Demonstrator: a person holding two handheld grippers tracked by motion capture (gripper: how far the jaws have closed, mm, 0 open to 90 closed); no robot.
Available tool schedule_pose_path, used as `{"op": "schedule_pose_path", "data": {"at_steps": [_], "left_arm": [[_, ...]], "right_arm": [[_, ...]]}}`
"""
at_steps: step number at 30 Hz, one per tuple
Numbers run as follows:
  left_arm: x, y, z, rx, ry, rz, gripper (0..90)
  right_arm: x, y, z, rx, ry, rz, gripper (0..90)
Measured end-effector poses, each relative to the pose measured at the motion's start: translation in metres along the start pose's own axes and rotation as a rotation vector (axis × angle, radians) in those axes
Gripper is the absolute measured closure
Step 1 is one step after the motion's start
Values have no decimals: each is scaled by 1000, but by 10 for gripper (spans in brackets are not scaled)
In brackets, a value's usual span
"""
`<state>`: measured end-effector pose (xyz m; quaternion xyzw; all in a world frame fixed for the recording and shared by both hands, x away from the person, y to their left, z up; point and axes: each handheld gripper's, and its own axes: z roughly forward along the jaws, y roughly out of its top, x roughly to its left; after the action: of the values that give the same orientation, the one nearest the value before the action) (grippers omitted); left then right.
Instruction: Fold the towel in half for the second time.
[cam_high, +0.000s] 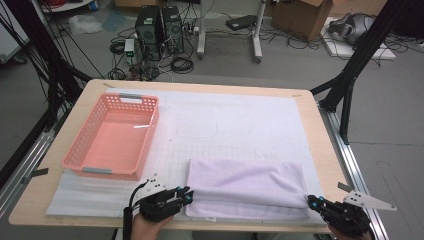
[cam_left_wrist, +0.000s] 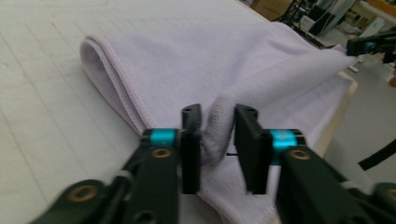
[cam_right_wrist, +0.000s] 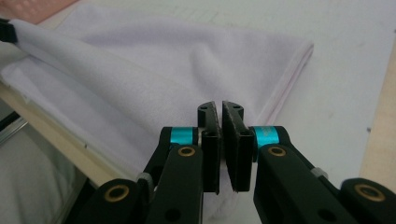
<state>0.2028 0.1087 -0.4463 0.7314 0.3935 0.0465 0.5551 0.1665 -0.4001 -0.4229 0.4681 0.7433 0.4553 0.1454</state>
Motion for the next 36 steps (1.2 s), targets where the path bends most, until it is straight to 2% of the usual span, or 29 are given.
{"op": "schedule_pose_path", "data": {"at_steps": [1,2,3,4,6,7,11,13,14,16,17,19,22,24,27,31,34,36], "left_arm": [[0,0,-1,-1,-4,1,566],[0,1,-2,-17,-4,-4,529],[0,2,-3,-35,-4,-10,498],[1,4,-3,-50,-7,-14,480],[1,6,-3,-62,1,-8,466],[1,6,-2,-51,3,-4,465],[2,2,3,-1,19,-13,446],[2,0,6,42,27,-19,452],[2,-2,8,66,31,-17,466],[-1,-6,10,112,61,3,562],[-2,-6,9,114,85,17,641],[-3,-5,7,129,99,16,793],[-6,-7,1,133,112,23,829],[-7,-5,-4,114,113,26,811],[-2,1,-7,47,118,30,629],[10,12,-3,-13,129,37,511],[17,20,5,-29,136,48,508],[23,26,13,-19,125,45,508]], "right_arm": [[0,-1,0,26,5,3,831],[0,-2,0,54,0,1,749],[0,-1,0,47,-18,3,647],[-1,0,-2,34,-34,17,604],[0,5,-5,-7,-51,15,561],[1,6,-5,-13,-61,12,558],[4,5,6,32,-78,-18,547],[4,3,13,55,-79,-17,557],[4,2,14,69,-73,-20,581],[4,0,18,109,-68,-21,610],[3,-2,20,133,-67,-30,632],[2,-6,21,164,-74,-33,641],[-1,-8,18,192,-71,-21,654],[-2,-7,15,183,-78,-21,626],[-4,1,10,117,-74,-25,602],[-6,11,12,32,-70,-36,600],[-4,17,18,4,-66,-47,629],[-4,20,24,11,-65,-57,633]]}}
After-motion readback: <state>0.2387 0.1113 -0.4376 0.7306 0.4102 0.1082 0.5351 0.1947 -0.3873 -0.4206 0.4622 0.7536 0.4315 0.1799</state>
